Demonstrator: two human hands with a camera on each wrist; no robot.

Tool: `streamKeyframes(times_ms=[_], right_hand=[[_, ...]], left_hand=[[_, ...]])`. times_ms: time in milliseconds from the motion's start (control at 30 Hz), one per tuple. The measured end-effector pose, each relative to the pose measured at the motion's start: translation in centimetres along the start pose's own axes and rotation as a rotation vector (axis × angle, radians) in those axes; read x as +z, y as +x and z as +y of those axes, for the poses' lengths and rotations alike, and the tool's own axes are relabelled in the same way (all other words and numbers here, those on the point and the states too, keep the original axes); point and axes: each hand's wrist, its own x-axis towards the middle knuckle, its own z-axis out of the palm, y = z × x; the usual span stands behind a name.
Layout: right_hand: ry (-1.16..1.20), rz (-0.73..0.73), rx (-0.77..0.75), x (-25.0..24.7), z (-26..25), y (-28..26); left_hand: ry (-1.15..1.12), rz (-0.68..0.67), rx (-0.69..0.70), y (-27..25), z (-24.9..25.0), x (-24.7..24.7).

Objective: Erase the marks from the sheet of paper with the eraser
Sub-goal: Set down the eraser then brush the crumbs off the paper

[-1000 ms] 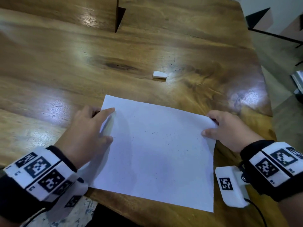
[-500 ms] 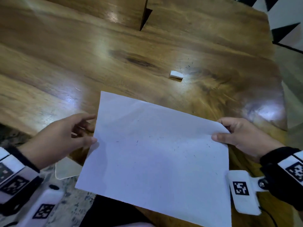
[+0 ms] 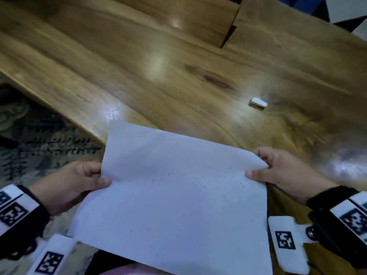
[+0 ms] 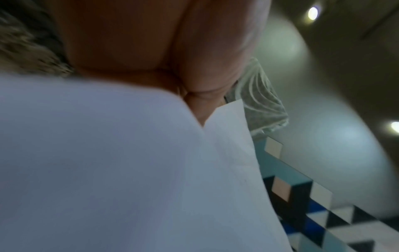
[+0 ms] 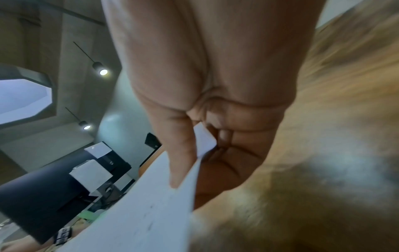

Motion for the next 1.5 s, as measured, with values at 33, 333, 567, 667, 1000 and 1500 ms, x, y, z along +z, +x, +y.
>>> streamKeyframes(times_ms=[33, 333, 567, 667, 1000, 1500], right_hand=[[0.011, -0.002, -0.005, 1.0, -0.7, 0.3], [0.194, -0.207, -0.091, 12.0, -8.7, 2.9], [0.007, -0.225, -0.116, 20.8, -12.3, 5.1], [-0.141, -0.233, -0.118, 25.1, -13.0, 6.4], [-0.339, -0.249, -0.012, 35.0, -7.1, 17.6], [-0.378, -0.282, 0.044, 40.0, 5.2, 28.5]], left_hand=[[-0.011, 0.020, 0.000, -0.4, -0.3, -1.2], [-0.054, 0.191, 0.078, -5.0, -3.6, -14.3], [-0.015, 0.432, -0.053, -7.9, -11.3, -25.7], [-0.036, 0.461, -0.108, -9.0, -14.5, -28.8], [-0.236, 0.527, -0.271, -5.2, -21.3, -28.6], [-0.257, 0.491, -0.409, 5.3, -23.5, -25.7]])
